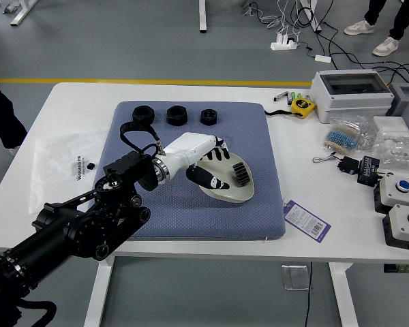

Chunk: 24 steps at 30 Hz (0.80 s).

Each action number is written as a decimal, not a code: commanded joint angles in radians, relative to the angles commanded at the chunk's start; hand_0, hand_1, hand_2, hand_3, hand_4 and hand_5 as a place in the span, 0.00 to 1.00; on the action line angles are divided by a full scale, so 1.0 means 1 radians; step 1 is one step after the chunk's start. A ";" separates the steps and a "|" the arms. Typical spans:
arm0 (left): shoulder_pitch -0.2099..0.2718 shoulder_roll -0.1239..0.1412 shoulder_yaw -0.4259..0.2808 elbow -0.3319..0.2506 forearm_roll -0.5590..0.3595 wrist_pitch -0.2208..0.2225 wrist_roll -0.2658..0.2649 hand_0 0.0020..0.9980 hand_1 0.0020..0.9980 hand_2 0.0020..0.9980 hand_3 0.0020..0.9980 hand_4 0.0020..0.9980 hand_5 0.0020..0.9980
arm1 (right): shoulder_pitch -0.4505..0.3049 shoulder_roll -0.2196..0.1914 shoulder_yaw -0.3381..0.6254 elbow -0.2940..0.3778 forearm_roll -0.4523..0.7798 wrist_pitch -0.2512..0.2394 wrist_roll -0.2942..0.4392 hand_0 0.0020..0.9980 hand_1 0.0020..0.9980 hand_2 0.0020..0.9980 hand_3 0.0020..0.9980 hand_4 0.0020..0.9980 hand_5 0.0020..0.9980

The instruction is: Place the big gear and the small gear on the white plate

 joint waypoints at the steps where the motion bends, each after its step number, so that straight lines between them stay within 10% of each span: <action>1: 0.000 0.001 -0.003 -0.002 0.000 0.004 -0.001 0.41 0.56 0.65 0.68 1.00 0.43 | 0.000 0.000 0.000 0.000 0.001 0.000 0.000 0.69 0.66 0.74 0.60 0.81 0.73; 13: 0.021 0.026 -0.056 -0.022 0.011 0.029 0.001 0.42 0.57 0.66 0.71 1.00 0.46 | -0.004 0.002 -0.002 -0.003 0.007 0.002 0.003 0.68 0.66 0.74 0.60 0.81 0.73; 24: 0.060 0.126 -0.162 0.018 0.082 -0.021 0.032 0.41 0.56 0.62 0.61 1.00 0.27 | -0.013 0.006 -0.006 -0.006 0.015 0.005 0.005 0.68 0.66 0.74 0.60 0.81 0.73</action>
